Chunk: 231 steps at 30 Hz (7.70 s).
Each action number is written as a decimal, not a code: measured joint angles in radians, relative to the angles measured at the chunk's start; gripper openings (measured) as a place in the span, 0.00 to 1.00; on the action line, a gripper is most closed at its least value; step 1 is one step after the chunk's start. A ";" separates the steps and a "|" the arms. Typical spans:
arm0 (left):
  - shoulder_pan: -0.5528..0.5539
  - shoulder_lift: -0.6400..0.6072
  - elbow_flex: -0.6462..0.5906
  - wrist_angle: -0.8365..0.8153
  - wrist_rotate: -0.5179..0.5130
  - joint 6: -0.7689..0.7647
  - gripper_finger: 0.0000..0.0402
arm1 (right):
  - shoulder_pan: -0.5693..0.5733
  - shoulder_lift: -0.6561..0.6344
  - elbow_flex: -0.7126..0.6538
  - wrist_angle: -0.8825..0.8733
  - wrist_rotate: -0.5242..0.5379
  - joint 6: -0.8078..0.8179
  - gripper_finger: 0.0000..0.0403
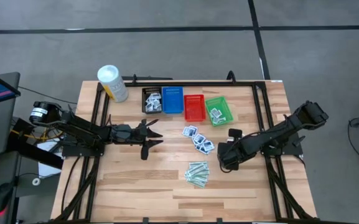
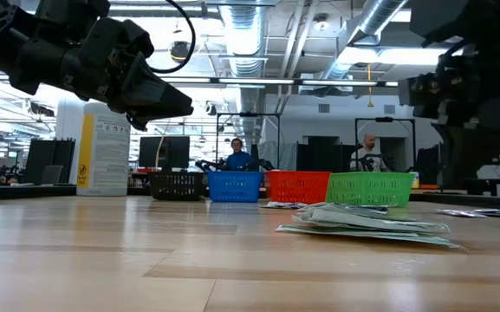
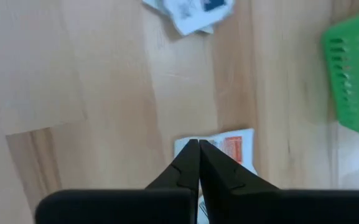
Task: Pick & Place First Aid Supplies
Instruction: Put the orange pad into the green bin
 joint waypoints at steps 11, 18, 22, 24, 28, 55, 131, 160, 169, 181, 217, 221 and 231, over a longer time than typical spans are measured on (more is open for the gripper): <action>0.000 0.000 0.000 0.004 0.000 0.000 0.29 | -0.067 -0.002 -0.063 0.039 -0.047 0.053 0.21; 0.000 0.000 0.000 0.005 0.000 0.000 0.29 | -0.117 -0.007 -0.153 0.129 -0.056 0.013 0.36; 0.000 0.000 0.000 0.006 0.000 0.000 0.29 | -0.145 -0.009 -0.198 0.183 -0.079 -0.009 0.39; 0.000 0.000 0.000 0.008 0.000 0.000 0.29 | -0.153 -0.010 -0.213 0.212 -0.084 -0.030 0.39; 0.000 0.000 0.000 0.009 0.000 0.000 0.29 | -0.168 -0.010 -0.231 0.305 -0.126 -0.065 0.32; 0.000 0.000 0.000 0.012 0.000 0.000 0.29 | -0.150 -0.001 -0.159 0.233 -0.153 -0.123 0.00; 0.002 0.000 -0.001 0.050 -0.005 -0.040 0.29 | -0.646 -0.342 -0.246 0.604 0.163 -0.243 0.00; 0.002 0.000 -0.001 0.057 -0.004 -0.041 0.29 | -0.286 -0.515 -0.245 0.199 0.145 0.103 0.28; 0.002 0.000 -0.001 0.057 -0.004 -0.041 0.29 | -0.021 -0.495 -0.245 0.015 0.075 0.343 0.27; 0.002 0.000 -0.001 0.057 -0.002 -0.041 0.29 | 0.119 -0.346 -0.262 -0.003 0.107 0.438 0.27; 0.002 0.000 -0.001 0.049 -0.004 -0.034 0.29 | 0.269 -0.348 -0.373 0.129 0.063 0.378 0.27; 0.002 0.000 -0.001 0.049 -0.003 -0.034 0.29 | 0.269 -0.348 -0.377 0.133 0.063 0.375 0.27; 0.002 0.000 -0.001 0.049 -0.002 -0.033 0.29 | 0.268 -0.351 -0.478 0.250 0.068 0.386 0.27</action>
